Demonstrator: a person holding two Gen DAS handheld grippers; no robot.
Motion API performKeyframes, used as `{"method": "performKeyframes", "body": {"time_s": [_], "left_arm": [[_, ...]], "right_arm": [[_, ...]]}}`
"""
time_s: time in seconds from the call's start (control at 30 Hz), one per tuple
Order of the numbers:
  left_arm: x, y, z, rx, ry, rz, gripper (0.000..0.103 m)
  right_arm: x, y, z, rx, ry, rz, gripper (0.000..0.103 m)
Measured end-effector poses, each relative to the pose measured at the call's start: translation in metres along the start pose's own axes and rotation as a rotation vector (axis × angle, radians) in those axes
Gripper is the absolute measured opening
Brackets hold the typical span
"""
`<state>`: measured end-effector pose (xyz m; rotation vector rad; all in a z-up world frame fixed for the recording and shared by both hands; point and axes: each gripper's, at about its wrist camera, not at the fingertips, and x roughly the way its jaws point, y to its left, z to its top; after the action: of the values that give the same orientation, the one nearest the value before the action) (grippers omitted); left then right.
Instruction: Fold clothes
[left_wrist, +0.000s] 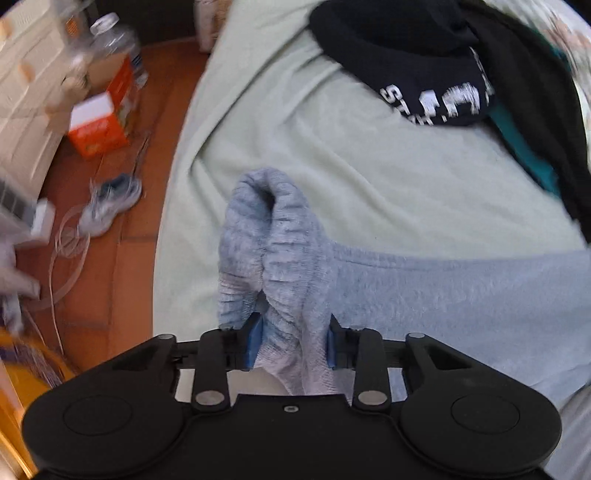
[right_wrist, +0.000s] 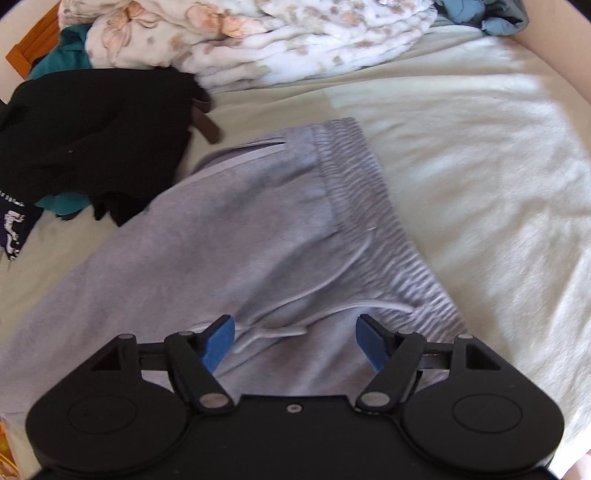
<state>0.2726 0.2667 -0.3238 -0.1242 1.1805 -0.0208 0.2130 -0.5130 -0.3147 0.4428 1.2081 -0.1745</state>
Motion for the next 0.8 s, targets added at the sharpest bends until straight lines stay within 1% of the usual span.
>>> {"method": "performKeyframes", "body": {"time_s": [0.03,0.13,0.17,0.23,0.27,0.33,0.37,0.43,0.5,0.53,0.57,0.6,0.63,0.67,0.73,0.8], "left_arm": [[-0.007,0.002,-0.005,0.008,-0.03,-0.02,0.054],[-0.014,0.021,-0.015,-0.024,-0.084,-0.065,0.063],[-0.011,0.032,-0.021,-0.06,-0.082,-0.045,0.064],[-0.006,0.043,-0.028,-0.09,-0.072,-0.025,0.064],[-0.002,0.052,-0.036,-0.119,-0.079,-0.048,0.064],[0.001,0.055,-0.039,-0.126,-0.086,-0.055,0.064],[0.005,0.055,-0.04,-0.117,-0.085,-0.044,0.065],[0.014,0.055,-0.037,-0.101,-0.079,-0.063,0.065],[0.029,0.056,-0.031,-0.074,-0.056,-0.031,0.065],[0.033,0.06,-0.029,-0.082,-0.045,-0.038,0.065],[0.041,0.064,-0.026,-0.105,-0.034,-0.064,0.064],[0.043,0.062,-0.024,-0.089,-0.033,-0.065,0.058],[0.045,0.06,-0.022,-0.072,-0.032,-0.066,0.036],[0.048,0.057,-0.021,-0.055,-0.03,-0.067,0.027],[0.046,0.055,-0.024,-0.026,-0.031,-0.05,0.027],[0.041,0.067,-0.035,-0.059,-0.027,-0.049,0.025]], "right_arm": [[0.001,0.006,-0.001,-0.014,0.009,0.005,0.074],[0.006,0.024,-0.005,-0.081,0.04,-0.003,0.075],[0.007,0.029,-0.007,-0.096,0.052,0.004,0.075],[0.008,0.046,-0.013,-0.145,0.066,0.023,0.075],[0.008,0.056,-0.015,-0.173,0.067,0.033,0.075],[0.009,0.078,-0.021,-0.23,0.082,0.067,0.075],[0.01,0.09,-0.025,-0.258,0.092,0.084,0.077],[0.014,0.112,-0.031,-0.32,0.107,0.104,0.078],[0.018,0.129,-0.035,-0.377,0.111,0.097,0.079],[0.02,0.136,-0.037,-0.403,0.111,0.088,0.079],[0.022,0.142,-0.038,-0.425,0.111,0.08,0.079],[0.023,0.144,-0.039,-0.431,0.111,0.072,0.079],[0.026,0.146,-0.041,-0.442,0.112,0.052,0.079],[0.029,0.147,-0.041,-0.451,0.112,0.033,0.079],[0.034,0.144,-0.041,-0.452,0.106,-0.002,0.079],[0.037,0.139,-0.041,-0.448,0.1,-0.032,0.079]]}}
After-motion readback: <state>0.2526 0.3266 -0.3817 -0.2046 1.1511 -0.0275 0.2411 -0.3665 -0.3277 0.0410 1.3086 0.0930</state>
